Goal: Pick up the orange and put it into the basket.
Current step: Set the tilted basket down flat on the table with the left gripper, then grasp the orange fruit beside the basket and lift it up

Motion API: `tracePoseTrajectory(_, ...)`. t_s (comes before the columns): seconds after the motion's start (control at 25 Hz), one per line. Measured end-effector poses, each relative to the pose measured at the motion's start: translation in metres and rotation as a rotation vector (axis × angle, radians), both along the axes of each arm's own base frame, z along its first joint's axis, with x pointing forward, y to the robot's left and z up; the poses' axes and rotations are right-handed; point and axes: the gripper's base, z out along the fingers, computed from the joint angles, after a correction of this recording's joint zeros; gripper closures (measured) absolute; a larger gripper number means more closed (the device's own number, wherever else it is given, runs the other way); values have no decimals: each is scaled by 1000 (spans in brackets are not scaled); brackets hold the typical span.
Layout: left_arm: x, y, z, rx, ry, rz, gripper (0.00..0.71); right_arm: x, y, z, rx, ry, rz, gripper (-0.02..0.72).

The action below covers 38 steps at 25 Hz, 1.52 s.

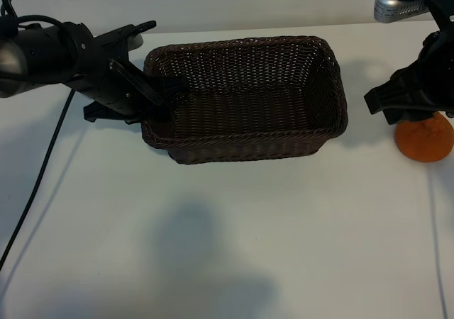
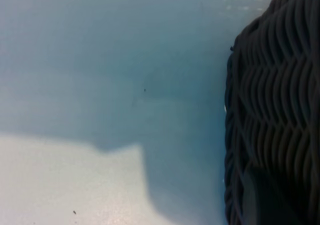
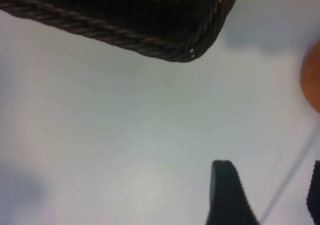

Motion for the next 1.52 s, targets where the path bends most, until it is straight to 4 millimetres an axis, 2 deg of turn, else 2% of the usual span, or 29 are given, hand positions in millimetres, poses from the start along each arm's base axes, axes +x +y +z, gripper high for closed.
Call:
tracePoseTrajectory(0.12,-1,0,0,0,6,-1,560,0,0,0,0,1,0,307)
tracePoseTrajectory(0.2,-1,0,0,-1,12,-2,532,0,0,0,0,1,0,307)
tracePoseTrajectory(0.32,-1,0,0,-5,13,1,381,0,0,0,0,1,-1,307)
tracePoseTrajectory(0.48,-2,0,4,-9,5,2,107,0,0,0,0,1,-1,307)
tracePoseTrajectory(0.52,-2,0,7,-12,-3,2,56,0,0,0,0,2,-1,307)
tracePoseTrajectory(0.6,-3,0,14,-18,-19,3,11,0,0,0,0,2,0,307)
tracePoseTrajectory(1.0,-16,8,46,-5,-9,-39,25,0,0,0,0,2,0,307)
tracePoseTrajectory(1.36,-34,20,90,55,-92,-89,39,0,0,0,0,2,0,307)
tracePoseTrajectory(1.52,-36,22,95,78,-91,-98,45,0,0,0,0,2,0,307)
